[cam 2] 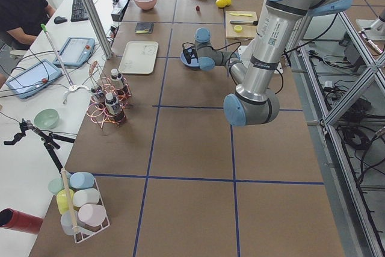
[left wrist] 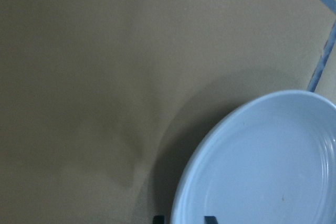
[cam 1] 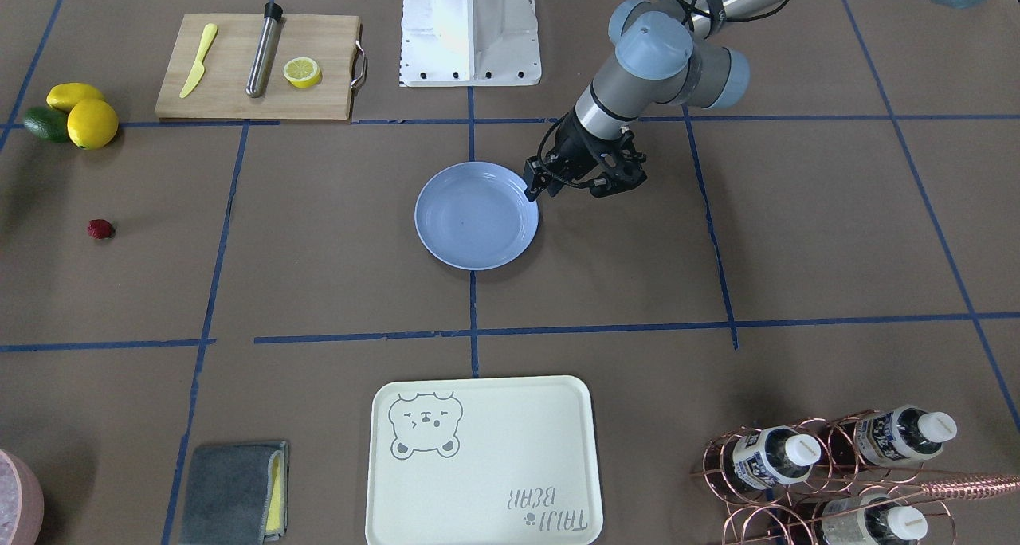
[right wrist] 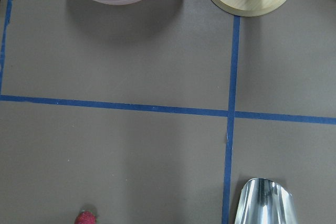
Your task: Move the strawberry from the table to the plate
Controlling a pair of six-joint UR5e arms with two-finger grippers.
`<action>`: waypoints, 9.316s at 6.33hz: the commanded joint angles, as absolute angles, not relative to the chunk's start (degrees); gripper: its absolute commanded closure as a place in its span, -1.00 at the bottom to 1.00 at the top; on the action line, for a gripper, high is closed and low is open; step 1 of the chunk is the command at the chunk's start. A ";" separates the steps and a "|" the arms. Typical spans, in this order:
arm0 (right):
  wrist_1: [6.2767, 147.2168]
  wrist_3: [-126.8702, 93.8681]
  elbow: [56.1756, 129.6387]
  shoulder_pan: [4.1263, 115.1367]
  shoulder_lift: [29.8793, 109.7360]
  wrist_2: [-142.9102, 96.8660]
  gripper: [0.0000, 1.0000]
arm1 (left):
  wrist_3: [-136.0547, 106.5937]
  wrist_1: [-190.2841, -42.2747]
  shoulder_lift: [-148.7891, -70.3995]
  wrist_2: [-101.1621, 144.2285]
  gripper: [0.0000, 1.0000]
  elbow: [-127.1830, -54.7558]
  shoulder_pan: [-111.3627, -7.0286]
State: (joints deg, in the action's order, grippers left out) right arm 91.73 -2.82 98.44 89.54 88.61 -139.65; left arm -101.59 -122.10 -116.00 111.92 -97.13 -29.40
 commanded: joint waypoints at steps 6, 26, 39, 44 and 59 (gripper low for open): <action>54.45 -46.44 100.46 58.86 97.03 -122.48 -1.00 | -63.53 -86.80 -115.66 117.33 -1.00 -114.24 -51.82; 82.07 -66.88 103.55 32.48 58.39 -111.32 1.00 | -11.80 -89.01 -100.93 117.77 -1.00 -104.07 -73.03; 94.09 -55.31 107.69 37.75 58.83 -105.99 -1.00 | -3.56 -93.34 -96.15 127.30 -1.00 -98.46 -80.39; 94.92 -12.65 102.43 73.05 78.90 -134.86 -1.00 | 1.67 -90.88 -89.74 136.93 -1.00 -95.27 -87.19; 88.07 9.05 89.83 92.11 90.26 -137.28 -1.00 | 1.58 -91.23 -86.32 136.23 -1.00 -95.27 -87.45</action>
State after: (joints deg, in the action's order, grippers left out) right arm 88.11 9.08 89.90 92.10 90.27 -136.95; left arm 1.51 -91.16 -87.77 136.15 -94.87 -87.33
